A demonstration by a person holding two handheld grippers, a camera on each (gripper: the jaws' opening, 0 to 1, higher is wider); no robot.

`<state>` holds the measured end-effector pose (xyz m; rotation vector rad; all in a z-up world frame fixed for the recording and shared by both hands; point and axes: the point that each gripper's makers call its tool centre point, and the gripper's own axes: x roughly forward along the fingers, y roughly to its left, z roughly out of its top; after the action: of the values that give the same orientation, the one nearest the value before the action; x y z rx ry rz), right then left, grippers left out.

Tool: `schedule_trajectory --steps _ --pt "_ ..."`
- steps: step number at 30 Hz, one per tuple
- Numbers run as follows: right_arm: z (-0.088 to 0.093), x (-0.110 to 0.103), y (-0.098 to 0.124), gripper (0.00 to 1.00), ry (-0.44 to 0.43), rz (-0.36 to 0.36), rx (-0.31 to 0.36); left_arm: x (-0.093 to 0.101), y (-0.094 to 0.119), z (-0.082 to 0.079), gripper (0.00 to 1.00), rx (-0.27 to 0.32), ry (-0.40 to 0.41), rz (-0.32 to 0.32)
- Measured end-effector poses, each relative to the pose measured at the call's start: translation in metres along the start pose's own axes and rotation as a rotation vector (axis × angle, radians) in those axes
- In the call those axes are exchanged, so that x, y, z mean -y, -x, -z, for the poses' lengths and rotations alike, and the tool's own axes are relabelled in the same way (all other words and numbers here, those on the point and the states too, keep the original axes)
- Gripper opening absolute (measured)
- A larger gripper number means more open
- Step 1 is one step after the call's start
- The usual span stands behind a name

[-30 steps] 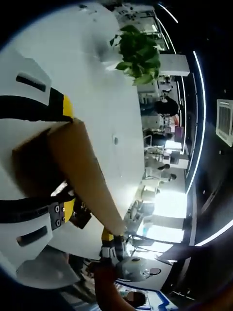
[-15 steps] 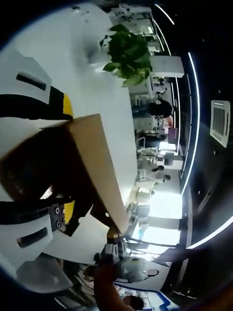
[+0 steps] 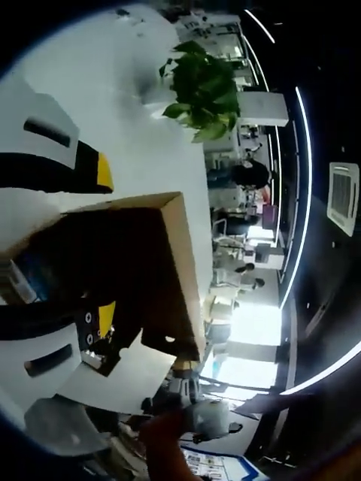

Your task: Operate the shoe box by opening the lid, removing the specified soft item, and placing it in the target area until the item is outside and the box remains undamaged.

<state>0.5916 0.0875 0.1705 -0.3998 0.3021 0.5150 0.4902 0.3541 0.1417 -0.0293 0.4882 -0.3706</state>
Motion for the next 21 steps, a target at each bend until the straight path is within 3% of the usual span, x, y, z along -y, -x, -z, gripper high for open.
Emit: schedule_trajectory --steps 1,3,4,5,7,8,10,14,15,16,21 --pt "0.0 0.0 -0.001 0.0 0.0 0.0 -0.005 0.0 0.001 0.005 0.53 -0.014 0.007 -0.004" --pt "-0.001 0.002 -0.004 0.0 0.005 0.0 -0.014 -0.001 0.009 0.038 0.47 -0.114 0.025 -0.024" --pt "-0.001 0.002 -0.005 0.0 0.006 0.0 -0.016 0.0 0.009 0.05 0.4 -0.14 0.031 -0.024" --pt "-0.002 0.003 -0.006 0.0 0.003 -0.002 -0.019 0.002 0.011 0.07 0.34 -0.212 0.038 -0.026" --pt "-0.001 0.004 -0.009 0.0 0.002 -0.005 -0.022 0.009 0.014 0.091 0.18 -0.287 0.04 -0.011" --pt "-0.001 0.004 -0.009 0.0 0.004 -0.006 -0.022 0.009 0.011 0.091 0.12 -0.262 0.04 -0.004" --pt "-0.002 0.004 -0.009 0.0 0.004 -0.008 -0.023 0.013 0.012 0.094 0.04 -0.269 0.034 0.0" --pt "-0.003 0.005 -0.012 0.0 -0.002 -0.011 -0.024 0.015 0.009 0.094 0.03 -0.268 -0.001 0.004" --pt "-0.003 0.005 -0.012 0.0 -0.001 -0.011 -0.025 0.014 0.008 0.096 0.03 -0.278 -0.005 0.002" --pt "-0.003 0.005 -0.013 0.0 0.001 -0.011 -0.026 0.009 0.01 0.103 0.03 -0.322 -0.058 -0.02" --pt "-0.004 0.006 -0.014 0.0 0.006 -0.014 -0.027 0.013 0.009 0.112 0.02 -0.336 -0.046 -0.006"
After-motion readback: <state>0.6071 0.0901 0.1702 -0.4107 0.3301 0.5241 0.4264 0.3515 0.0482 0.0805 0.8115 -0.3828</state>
